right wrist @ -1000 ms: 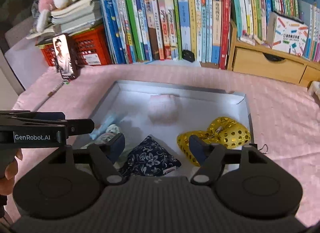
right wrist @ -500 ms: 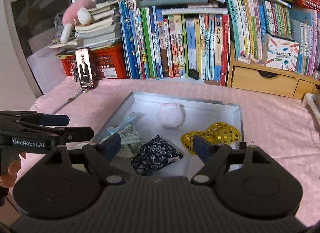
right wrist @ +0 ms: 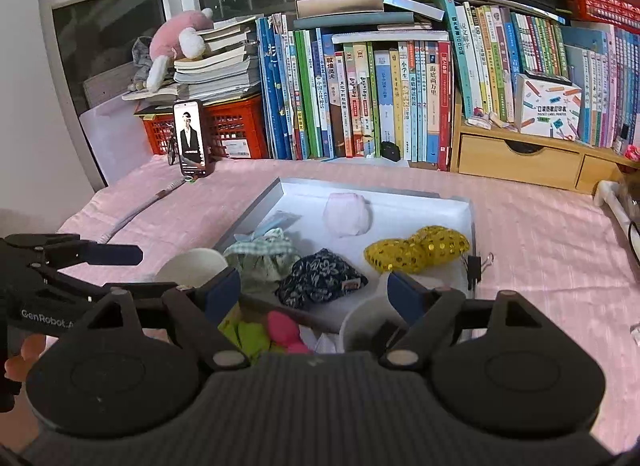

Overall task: Organize soft objects
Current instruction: 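Move both tools back from the tray toward the remaining table items, then grasp the green scrunchie with the left tool while the right tool grasps the purple pouch, then lift the scrunchie and purple pouch and carry them toward the grey tray, then lower the scrunchie and purple pouch into the tray and open both tools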

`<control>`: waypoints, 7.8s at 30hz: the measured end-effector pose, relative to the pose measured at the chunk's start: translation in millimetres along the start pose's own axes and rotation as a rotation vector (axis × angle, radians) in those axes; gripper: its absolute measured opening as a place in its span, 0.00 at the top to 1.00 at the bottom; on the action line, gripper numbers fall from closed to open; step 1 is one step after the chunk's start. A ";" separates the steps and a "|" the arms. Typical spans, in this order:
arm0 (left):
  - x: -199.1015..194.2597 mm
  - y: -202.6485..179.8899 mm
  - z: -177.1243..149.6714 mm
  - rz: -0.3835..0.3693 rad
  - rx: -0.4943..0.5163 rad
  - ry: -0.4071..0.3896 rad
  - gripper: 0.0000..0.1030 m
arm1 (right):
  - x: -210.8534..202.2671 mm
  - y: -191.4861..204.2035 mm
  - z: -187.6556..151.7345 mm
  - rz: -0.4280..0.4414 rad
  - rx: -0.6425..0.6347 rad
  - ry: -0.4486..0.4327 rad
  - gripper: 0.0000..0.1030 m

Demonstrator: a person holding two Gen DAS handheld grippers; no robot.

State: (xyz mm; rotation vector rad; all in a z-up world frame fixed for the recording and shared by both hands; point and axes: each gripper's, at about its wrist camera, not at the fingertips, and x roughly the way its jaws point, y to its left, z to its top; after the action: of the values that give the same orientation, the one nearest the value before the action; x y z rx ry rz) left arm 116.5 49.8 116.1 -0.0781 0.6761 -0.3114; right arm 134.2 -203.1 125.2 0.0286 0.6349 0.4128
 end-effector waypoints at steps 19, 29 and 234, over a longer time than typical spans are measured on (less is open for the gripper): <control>-20.2 -53.7 -103.2 0.047 0.047 -0.121 0.14 | -41.0 -30.1 -78.8 -0.116 0.054 -0.110 0.11; 5.6 -88.7 -124.6 0.113 0.110 -0.162 0.14 | -34.2 -49.7 -115.9 -0.195 0.063 -0.125 0.10; 204.9 56.4 108.3 0.036 -0.232 0.319 0.49 | 173.3 -15.4 54.0 -0.111 0.016 0.285 0.23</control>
State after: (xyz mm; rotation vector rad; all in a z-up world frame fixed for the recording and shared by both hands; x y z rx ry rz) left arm 349.6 37.0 67.2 -0.2404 1.0281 -0.2109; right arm 297.2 -145.5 67.6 -0.0514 0.9159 0.3061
